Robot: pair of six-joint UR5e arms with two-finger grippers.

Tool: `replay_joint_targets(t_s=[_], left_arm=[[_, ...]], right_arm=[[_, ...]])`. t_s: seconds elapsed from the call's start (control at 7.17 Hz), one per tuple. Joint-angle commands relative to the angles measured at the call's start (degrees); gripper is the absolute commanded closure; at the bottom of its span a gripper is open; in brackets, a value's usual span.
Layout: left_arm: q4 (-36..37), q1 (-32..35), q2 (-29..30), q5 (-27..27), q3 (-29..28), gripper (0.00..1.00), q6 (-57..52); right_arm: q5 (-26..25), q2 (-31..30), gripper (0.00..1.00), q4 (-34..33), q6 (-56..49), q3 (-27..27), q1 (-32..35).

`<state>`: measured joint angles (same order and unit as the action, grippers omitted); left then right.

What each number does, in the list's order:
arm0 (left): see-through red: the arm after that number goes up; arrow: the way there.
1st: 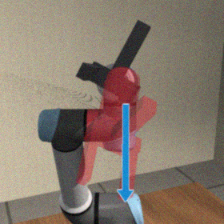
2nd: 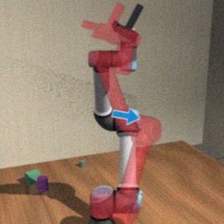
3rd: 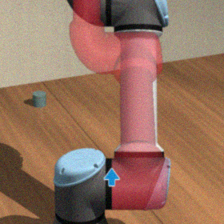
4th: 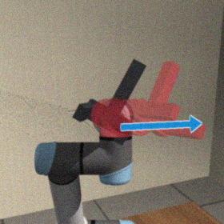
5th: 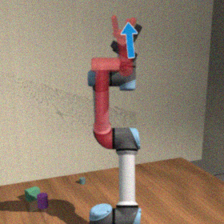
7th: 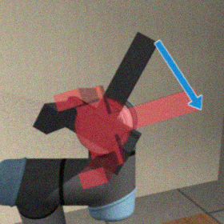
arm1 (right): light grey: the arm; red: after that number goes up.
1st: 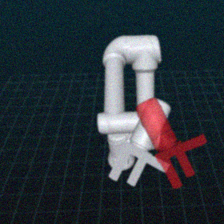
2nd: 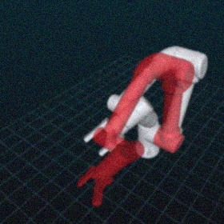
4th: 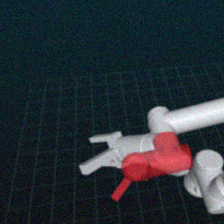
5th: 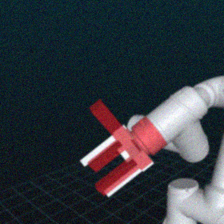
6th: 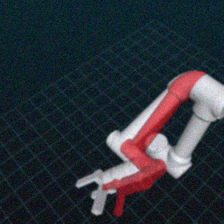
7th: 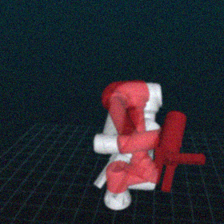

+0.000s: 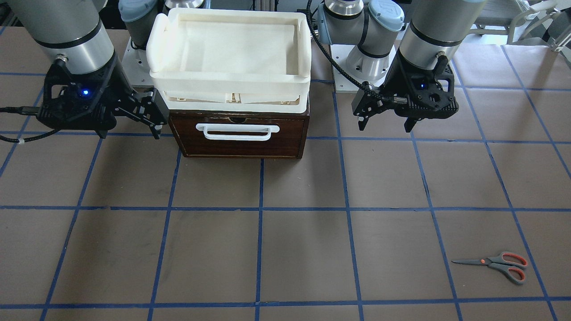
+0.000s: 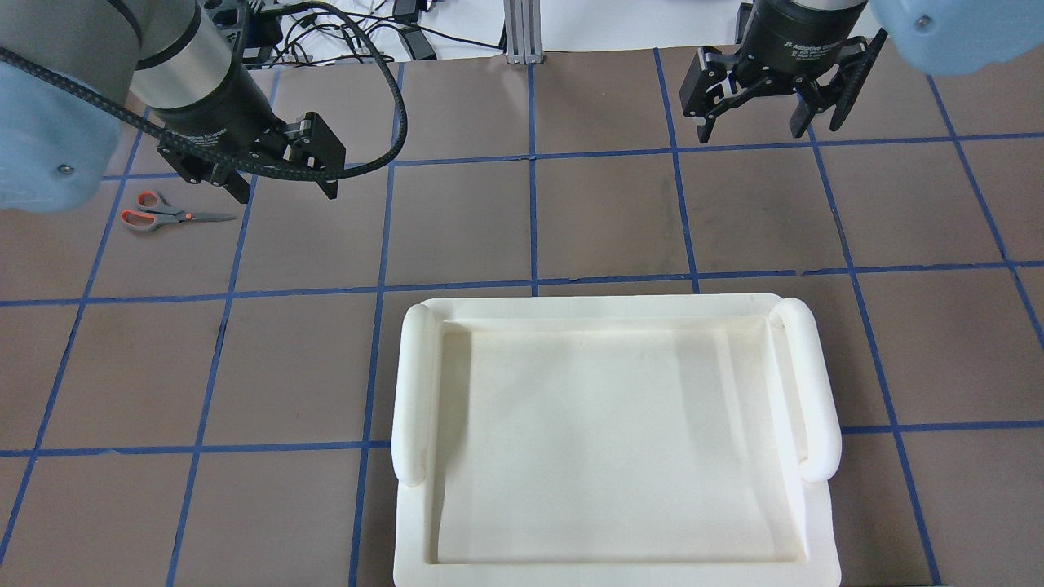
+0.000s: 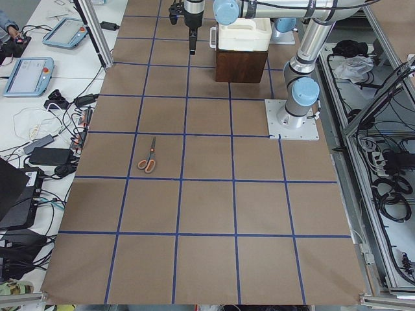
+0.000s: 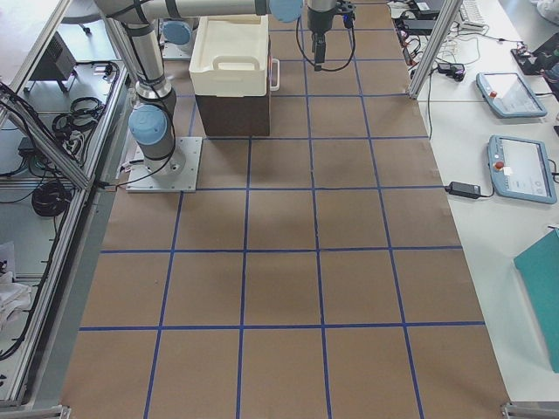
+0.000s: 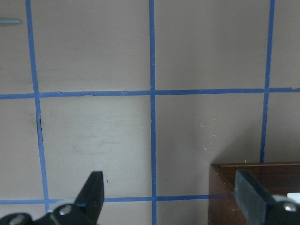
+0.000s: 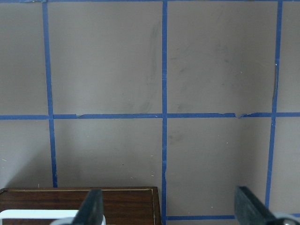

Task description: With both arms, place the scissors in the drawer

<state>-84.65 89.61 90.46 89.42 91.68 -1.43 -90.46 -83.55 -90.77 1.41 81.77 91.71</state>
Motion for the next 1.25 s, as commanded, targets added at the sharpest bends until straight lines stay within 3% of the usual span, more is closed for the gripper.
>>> replay_joint_targets(t_s=[0.0,0.28,0.84,1.12], left_arm=[[0.0,-2.23,1.38,4.33,-0.63,0.0,-12.71],[0.53,-12.74,5.05,3.48,-0.72,0.0,-30.8],[9.74,-23.23,18.23,4.61,-5.8,0.0,-79.74],[20.33,-25.89,24.47,4.53,-6.25,0.0,-103.39]], right_arm=[[-0.59,-0.12,0.0,-1.43,1.48,0.06,-0.4],[-1.21,0.66,0.0,-2.56,17.56,0.67,-0.48],[-1.48,1.8,0.0,-2.66,66.77,3.92,2.84],[-2.26,4.69,0.0,-2.84,76.77,4.01,8.36]])
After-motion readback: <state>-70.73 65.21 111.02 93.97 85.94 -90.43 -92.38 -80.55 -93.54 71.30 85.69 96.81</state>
